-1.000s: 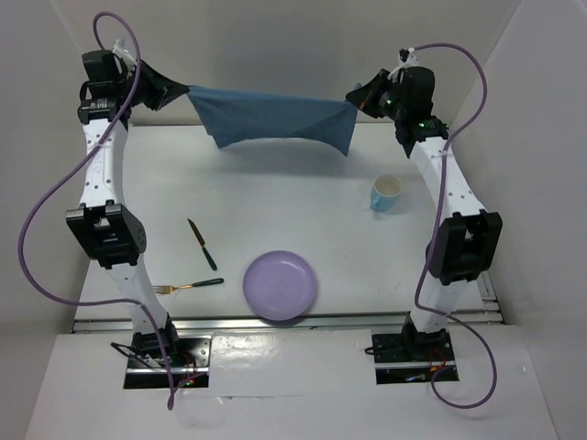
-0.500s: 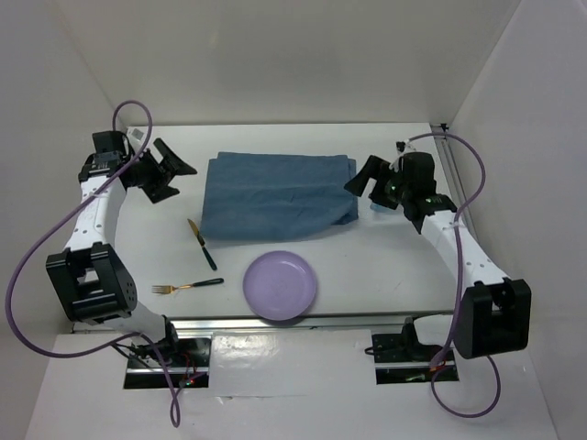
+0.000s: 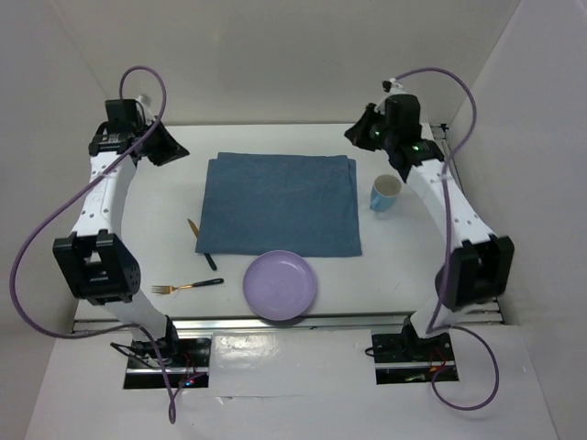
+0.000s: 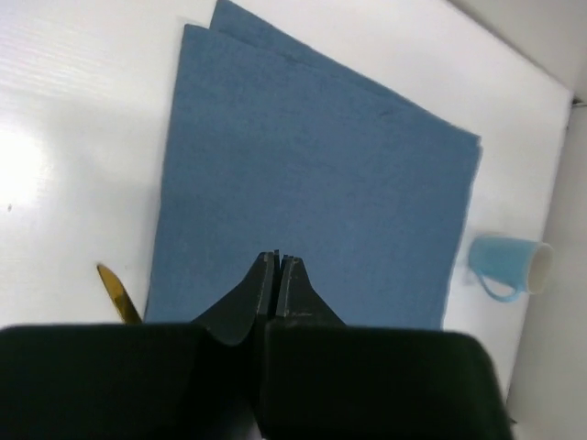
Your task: Set the dinner table for one person
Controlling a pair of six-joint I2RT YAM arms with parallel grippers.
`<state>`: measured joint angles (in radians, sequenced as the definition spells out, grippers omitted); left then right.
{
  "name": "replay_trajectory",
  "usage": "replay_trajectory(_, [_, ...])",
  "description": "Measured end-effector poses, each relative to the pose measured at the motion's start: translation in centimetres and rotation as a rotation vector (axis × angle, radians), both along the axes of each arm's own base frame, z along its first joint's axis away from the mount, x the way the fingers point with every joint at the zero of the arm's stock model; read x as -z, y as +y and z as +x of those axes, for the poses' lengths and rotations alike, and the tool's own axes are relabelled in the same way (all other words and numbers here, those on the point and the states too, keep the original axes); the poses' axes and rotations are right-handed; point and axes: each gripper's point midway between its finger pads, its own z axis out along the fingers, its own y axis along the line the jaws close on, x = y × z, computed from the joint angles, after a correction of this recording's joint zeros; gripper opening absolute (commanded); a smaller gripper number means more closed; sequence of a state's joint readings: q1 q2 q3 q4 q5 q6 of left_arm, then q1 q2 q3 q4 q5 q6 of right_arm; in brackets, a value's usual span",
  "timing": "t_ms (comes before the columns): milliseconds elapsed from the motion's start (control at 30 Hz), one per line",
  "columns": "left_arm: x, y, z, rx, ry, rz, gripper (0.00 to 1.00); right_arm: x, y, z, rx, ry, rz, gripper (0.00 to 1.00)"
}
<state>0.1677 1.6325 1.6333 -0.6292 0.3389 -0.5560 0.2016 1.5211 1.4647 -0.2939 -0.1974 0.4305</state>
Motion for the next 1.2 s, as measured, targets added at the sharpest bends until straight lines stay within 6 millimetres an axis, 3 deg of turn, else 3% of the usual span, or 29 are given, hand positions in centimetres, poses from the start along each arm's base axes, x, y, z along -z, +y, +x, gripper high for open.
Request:
replay_trajectory(100, [3.4, -1.0, 2.6, 0.013, 0.065, 0.028, 0.0, 2.3, 2.4, 3.8, -0.006, 0.043, -0.063, 0.0])
replay_trajectory(267, [10.7, -3.3, 6.8, 0.044, 0.228, 0.072, 0.0, 11.6, 5.7, 7.8, -0.037, 0.236, -0.188, 0.0])
replay_trajectory(367, [14.3, -5.0, 8.4, 0.072, 0.289, 0.098, 0.0, 17.8, 6.2, 8.1, -0.048, 0.364, -0.251, 0.0])
replay_trajectory(500, [18.5, -6.7, 7.3, 0.104, 0.396, 0.122, 0.0, 23.8, 5.1, 6.7, -0.046, 0.516, -0.301, 0.0])
replay_trajectory(800, [23.5, -7.1, 6.4, 0.096, 0.507, 0.186, 0.0, 27.8, 2.5, 6.5, -0.002, 0.607, -0.308, 0.0])
replay_trajectory(1200, [23.4, -7.4, 8.8, 0.096, 0.468, 0.173, 0.0, 28.3, 1.9, 10.0, 0.032, 0.569, -0.255, 0.0])
